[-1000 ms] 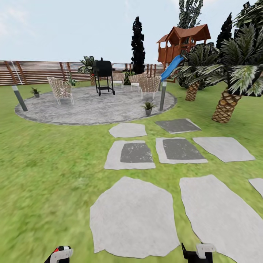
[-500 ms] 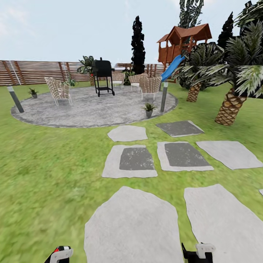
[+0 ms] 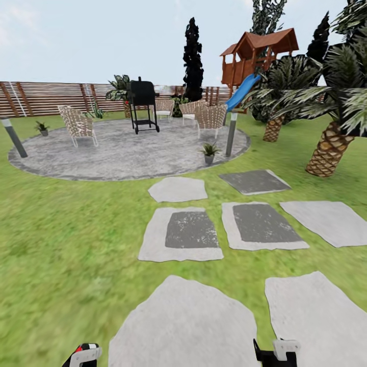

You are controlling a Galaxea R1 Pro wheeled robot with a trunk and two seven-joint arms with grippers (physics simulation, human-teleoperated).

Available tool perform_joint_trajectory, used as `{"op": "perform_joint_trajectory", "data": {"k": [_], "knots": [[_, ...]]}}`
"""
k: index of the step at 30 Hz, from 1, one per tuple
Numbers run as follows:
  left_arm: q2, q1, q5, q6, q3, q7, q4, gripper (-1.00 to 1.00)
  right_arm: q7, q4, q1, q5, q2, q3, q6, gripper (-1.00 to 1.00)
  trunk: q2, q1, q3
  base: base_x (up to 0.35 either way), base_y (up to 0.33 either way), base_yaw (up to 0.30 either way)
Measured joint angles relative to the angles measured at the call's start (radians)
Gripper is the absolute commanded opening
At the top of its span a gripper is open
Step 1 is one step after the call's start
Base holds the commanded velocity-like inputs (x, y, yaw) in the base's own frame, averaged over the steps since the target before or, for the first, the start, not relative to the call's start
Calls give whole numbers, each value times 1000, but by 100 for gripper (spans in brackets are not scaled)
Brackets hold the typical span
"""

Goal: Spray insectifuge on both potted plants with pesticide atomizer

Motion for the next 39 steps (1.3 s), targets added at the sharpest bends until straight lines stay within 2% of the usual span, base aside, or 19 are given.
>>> {"op": "perform_joint_trajectory", "data": {"k": [39], "knots": [[0,0,0,-1,-1,0,0,-100,0,0,0,0,0,0,-1,100,0,0,0,340,0,0]]}}
